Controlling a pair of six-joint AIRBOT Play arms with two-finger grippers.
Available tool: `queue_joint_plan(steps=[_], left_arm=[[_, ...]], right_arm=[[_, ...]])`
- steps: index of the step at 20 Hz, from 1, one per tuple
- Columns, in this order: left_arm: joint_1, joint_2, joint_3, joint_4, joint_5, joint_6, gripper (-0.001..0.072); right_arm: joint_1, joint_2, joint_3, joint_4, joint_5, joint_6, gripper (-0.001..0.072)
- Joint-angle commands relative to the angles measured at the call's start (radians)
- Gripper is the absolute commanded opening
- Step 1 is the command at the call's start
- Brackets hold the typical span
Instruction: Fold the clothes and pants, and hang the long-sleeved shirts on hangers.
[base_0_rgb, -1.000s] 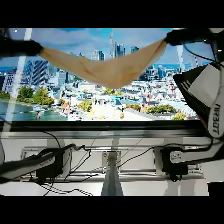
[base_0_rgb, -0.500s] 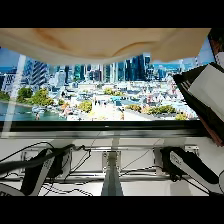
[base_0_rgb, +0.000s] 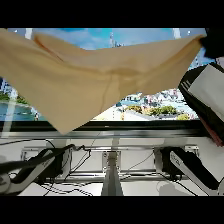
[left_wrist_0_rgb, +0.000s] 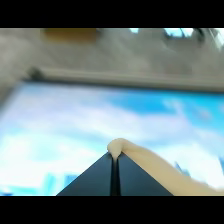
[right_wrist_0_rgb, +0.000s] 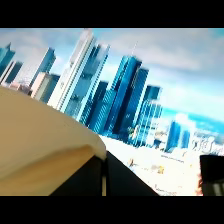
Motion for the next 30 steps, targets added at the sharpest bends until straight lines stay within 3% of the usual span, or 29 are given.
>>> queue_joint_plan(steps=[1,4,5,6,7,8,9,10,11,13,15,20,25,28,29,30], left_arm=[[-0.175,-0.252,0.000,-0.002,-0.100,0.047,0.0014],[-0.265,-0.422,0.000,-0.003,0.038,0.041,0.0015],[-0.275,-0.450,0.000,-0.003,0.072,0.041,0.0045],[-0.281,-0.467,0.000,-0.003,0.072,0.034,0.0256],[-0.280,-0.472,0.000,-0.003,0.049,0.010,0.0627],[-0.276,-0.471,0.000,0.001,0.011,-0.038,0.0682],[-0.264,-0.465,0.000,0.002,-0.056,-0.070,0.0680],[-0.244,-0.462,0.000,0.004,-0.151,-0.118,0.0624],[-0.222,-0.462,-0.002,0.006,-0.241,-0.179,0.0519],[-0.177,-0.452,-0.050,0.005,-0.352,-0.245,0.0506],[-0.155,-0.416,-0.172,0.003,-0.391,-0.250,0.0505],[-0.182,-0.336,-0.618,-0.113,-0.374,-0.144,0.0504],[-0.199,-0.337,-0.897,-0.359,-0.186,0.036,0.0495],[-0.264,-0.338,-0.947,-0.374,-0.090,0.050,0.0493],[-0.284,-0.338,-0.945,-0.378,-0.081,0.058,0.0423],[-0.297,-0.338,-0.938,-0.378,-0.081,0.085,0.0276]], right_arm=[[0.000,-0.028,-0.303,0.042,-0.123,0.015,0.0010],[0.000,-0.073,-0.521,0.049,-0.371,0.015,0.0011],[0.000,-0.087,-0.558,0.049,-0.433,0.015,0.0011],[0.000,-0.103,-0.577,0.049,-0.478,0.015,0.0011],[0.000,-0.118,-0.580,0.049,-0.503,0.015,0.0011],[0.000,-0.128,-0.579,0.050,-0.527,0.015,0.0011],[0.000,-0.129,-0.579,0.050,-0.548,0.015,0.0011],[0.000,-0.128,-0.579,0.050,-0.564,0.015,0.0011],[0.000,-0.128,-0.578,0.050,-0.568,0.015,0.0011],[0.000,-0.128,-0.578,0.050,-0.566,0.015,0.0012],[0.000,-0.128,-0.578,0.050,-0.562,0.015,0.0011],[0.000,-0.128,-0.578,0.050,-0.566,0.015,0.0011],[0.000,-0.128,-0.578,0.050,-0.566,0.015,0.0011],[0.000,-0.128,-0.578,0.051,-0.566,0.015,0.0011],[0.000,-0.128,-0.578,0.053,-0.565,0.015,0.0011],[0.000,-0.128,-0.578,0.055,-0.566,0.015,0.0011]])
